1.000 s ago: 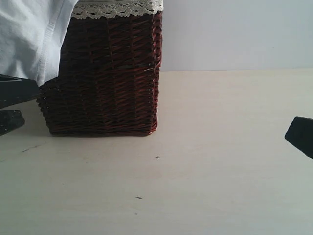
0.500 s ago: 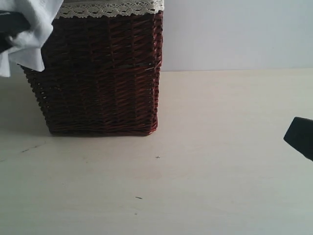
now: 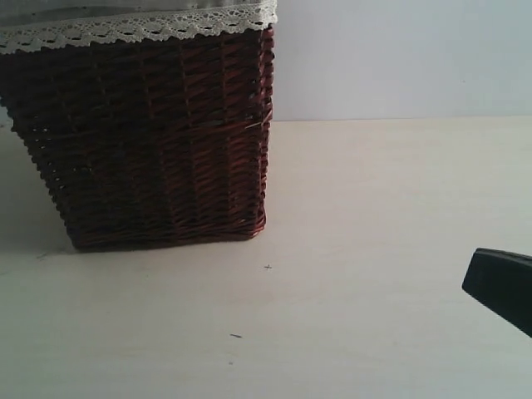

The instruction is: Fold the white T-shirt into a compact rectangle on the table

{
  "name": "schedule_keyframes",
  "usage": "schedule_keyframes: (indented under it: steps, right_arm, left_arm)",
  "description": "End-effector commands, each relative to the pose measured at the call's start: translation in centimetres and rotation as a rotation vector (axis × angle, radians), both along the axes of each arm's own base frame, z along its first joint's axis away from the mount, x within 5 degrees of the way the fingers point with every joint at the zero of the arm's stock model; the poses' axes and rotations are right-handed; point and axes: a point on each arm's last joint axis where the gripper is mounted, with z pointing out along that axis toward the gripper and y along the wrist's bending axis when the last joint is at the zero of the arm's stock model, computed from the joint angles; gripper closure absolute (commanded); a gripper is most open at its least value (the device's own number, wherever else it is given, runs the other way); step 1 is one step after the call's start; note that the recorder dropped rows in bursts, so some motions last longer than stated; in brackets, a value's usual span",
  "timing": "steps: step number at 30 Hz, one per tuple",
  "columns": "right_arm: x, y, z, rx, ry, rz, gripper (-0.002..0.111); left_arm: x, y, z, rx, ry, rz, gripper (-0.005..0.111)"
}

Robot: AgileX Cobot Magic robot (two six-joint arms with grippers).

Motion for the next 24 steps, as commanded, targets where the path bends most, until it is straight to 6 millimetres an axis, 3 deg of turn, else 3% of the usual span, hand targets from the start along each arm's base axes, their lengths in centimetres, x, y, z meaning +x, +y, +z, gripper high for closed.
schedule_keyframes:
  steps: [1, 4, 7, 11, 18, 24]
  right_arm:
    - [0.0, 0.0, 0.1, -0.023, -0.007, 0.008, 0.108]
    - [0.0, 0.0, -0.2, -0.068, -0.004, 0.01, 0.108]
    - [0.0, 0.0, -0.2, -0.068, -0.002, 0.012, 0.108]
    - [0.5, 0.2, -0.6, -0.062, 0.061, 0.053, 0.108]
    - [1.7, 0.1, -1.3, -0.057, 0.152, 0.057, 0.108]
    - [2.1, 0.1, -1.5, -0.058, 0.176, 0.056, 0.108]
  left_arm:
    - [-3.5, 0.3, 6.3, -0.075, -0.18, -0.089, 0.107]
    - [-5.7, 0.5, 10.5, -0.132, -0.241, -0.157, 0.107]
    - [-7.1, 0.3, 12.9, -0.152, -0.275, -0.267, 0.107]
    - [-9.5, 0.0, 14.7, -0.173, -0.269, -0.443, 0.107]
    - [-14.2, 1.4, 17.4, -0.247, -0.462, -0.431, 0.107]
    - [-16.9, 1.8, 18.0, -0.275, -0.497, -0.515, 0.107]
